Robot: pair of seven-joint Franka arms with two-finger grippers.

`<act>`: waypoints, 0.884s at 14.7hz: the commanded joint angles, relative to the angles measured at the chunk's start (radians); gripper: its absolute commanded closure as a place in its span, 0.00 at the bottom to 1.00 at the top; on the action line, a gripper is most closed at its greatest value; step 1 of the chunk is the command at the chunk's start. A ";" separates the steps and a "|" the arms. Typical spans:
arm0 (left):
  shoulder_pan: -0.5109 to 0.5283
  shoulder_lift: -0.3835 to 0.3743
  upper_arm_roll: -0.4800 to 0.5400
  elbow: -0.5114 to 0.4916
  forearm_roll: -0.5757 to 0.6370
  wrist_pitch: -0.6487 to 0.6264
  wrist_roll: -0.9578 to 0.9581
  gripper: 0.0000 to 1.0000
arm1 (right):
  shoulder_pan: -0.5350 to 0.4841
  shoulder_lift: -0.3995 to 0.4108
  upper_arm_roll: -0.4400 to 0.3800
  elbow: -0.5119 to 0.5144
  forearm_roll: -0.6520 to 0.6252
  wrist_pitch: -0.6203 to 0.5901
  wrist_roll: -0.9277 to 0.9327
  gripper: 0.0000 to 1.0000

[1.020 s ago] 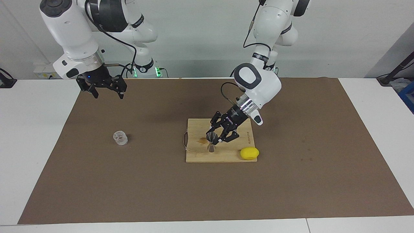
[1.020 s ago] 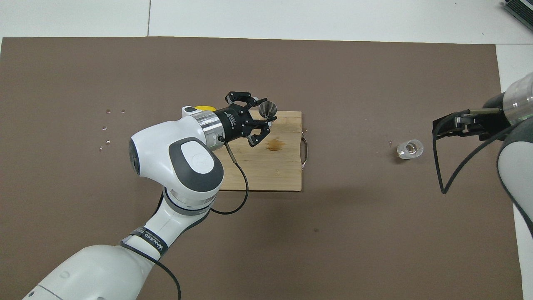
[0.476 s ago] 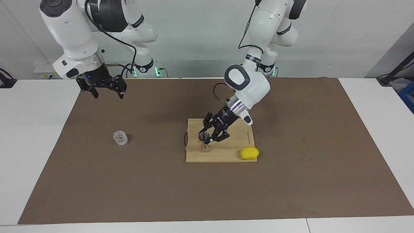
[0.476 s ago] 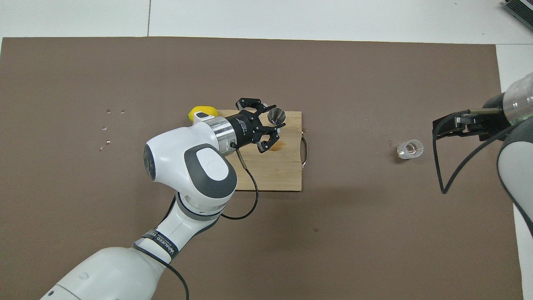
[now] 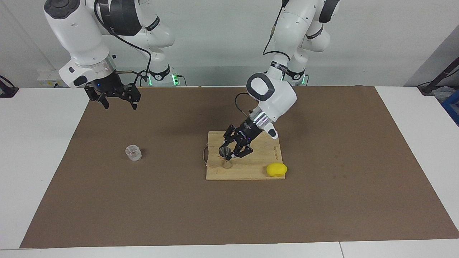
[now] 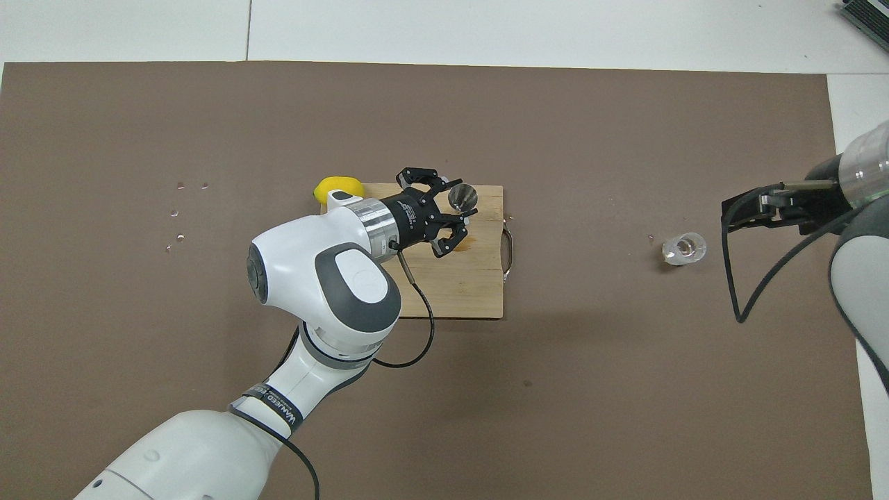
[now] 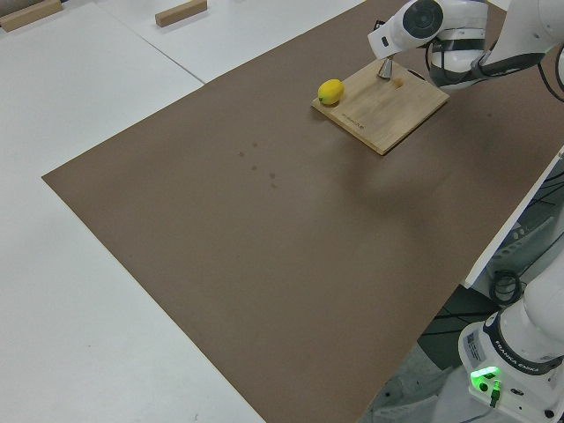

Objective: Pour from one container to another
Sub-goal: 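Carry the metal cup over the cutting board and set it down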

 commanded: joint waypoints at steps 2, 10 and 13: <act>-0.017 0.005 0.013 -0.008 -0.012 0.020 -0.003 0.00 | -0.011 -0.020 0.007 -0.021 0.008 0.005 0.018 0.00; -0.017 -0.053 0.013 -0.028 0.039 -0.013 -0.017 0.00 | -0.011 -0.020 0.007 -0.021 0.008 0.005 0.018 0.00; -0.006 -0.162 0.014 -0.090 0.071 -0.102 -0.017 0.00 | -0.012 -0.020 0.004 -0.021 0.008 0.000 0.017 0.00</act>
